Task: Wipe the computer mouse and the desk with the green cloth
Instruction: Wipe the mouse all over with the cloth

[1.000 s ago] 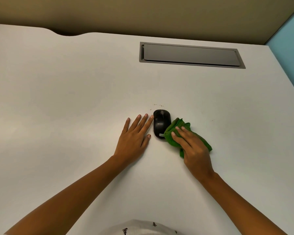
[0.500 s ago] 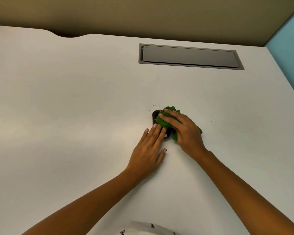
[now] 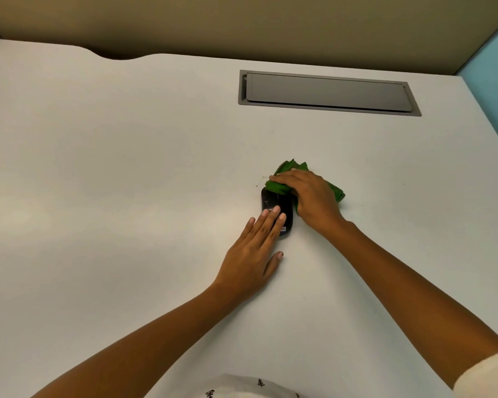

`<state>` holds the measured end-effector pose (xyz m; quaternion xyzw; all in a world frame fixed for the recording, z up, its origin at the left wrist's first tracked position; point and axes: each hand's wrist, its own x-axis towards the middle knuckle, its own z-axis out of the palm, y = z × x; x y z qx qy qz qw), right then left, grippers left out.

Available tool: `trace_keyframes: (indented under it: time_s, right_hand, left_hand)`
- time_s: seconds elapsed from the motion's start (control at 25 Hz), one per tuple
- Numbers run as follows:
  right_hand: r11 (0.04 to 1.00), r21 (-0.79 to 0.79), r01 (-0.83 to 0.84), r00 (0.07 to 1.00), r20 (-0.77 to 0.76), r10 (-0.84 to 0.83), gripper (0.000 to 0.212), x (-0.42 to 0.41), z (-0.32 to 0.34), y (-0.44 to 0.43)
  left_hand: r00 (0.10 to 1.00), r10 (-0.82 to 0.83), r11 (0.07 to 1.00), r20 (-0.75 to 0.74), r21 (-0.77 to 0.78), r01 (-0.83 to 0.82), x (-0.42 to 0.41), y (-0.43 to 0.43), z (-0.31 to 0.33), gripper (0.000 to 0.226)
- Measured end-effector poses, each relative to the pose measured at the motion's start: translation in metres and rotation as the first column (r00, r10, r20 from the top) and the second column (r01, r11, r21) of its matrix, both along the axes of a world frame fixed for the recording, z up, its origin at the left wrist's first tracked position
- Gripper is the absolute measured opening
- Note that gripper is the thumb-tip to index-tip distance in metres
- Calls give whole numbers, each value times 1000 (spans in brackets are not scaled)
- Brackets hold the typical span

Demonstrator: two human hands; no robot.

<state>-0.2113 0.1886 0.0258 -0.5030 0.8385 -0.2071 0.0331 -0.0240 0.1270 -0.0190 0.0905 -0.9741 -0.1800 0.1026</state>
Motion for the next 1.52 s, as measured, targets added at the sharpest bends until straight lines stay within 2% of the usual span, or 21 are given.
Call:
trace_keyframes:
  time_s: [0.16, 0.36, 0.48, 0.6, 0.72, 0.84, 1.04, 1.12, 1.2, 1.24, 1.32, 1.4, 1.52]
  right_hand:
    - [995, -99, 21, 992, 126, -9, 45, 22, 2, 24]
    - [993, -114, 38, 996, 80, -29, 44, 28, 3, 37]
    - [993, -54, 106, 993, 50, -104, 53, 18, 5, 18]
    - [990, -2, 143, 990, 16, -143, 53, 13, 8, 5]
    - [983, -50, 177, 982, 82, -172, 47, 23, 7, 12]
    - [979, -132, 152, 980, 152, -131, 37, 44, 7, 35]
    - [982, -116, 149, 954, 280, -112, 45, 40, 14, 62]
    - [966, -160, 202, 931, 336, -139, 47, 31, 19, 60]
    - [952, -224, 210, 944, 299, -138, 45, 23, 24, 51]
    - [962, -226, 153, 969, 225, -102, 43, 21, 28, 45]
    - [988, -136, -71, 997, 26, 75, 40, 15, 37, 30]
    - [952, 17, -307, 945, -116, 307, 43, 10, 43, 14]
    - [814, 214, -540, 809, -136, 572, 46, 2, 41, -6]
  left_hand:
    - [1000, 7, 1000, -7, 13, -7, 0, 0, 0, 62]
    - [1000, 5, 999, -8, 38, -5, 0, 1, 1, 63]
    - [1000, -2, 999, -4, 49, 2, 1, 1, 2, 65]
    - [1000, -8, 998, 4, 65, 7, 1, 1, 3, 66]
    - [1000, -7, 998, 9, 69, 7, 1, 1, 2, 66]
    - [1000, -7, 997, 3, 74, 6, 1, 1, 1, 65]
    - [998, -36, 997, 45, 76, 33, 2, -1, 5, 65]
    - [997, -55, 998, 57, 15, 54, 3, 0, 8, 65]
    - [996, -88, 994, 34, -55, 89, 3, 8, 12, 63]
    - [995, -98, 992, 24, -75, 99, 1, 14, 13, 63]
    - [995, -96, 992, 36, -83, 99, -7, 21, 14, 63]
    - [993, -92, 993, 75, -66, 97, -13, 21, 12, 63]
    - [989, -111, 993, 101, -32, 115, -14, 14, 6, 63]
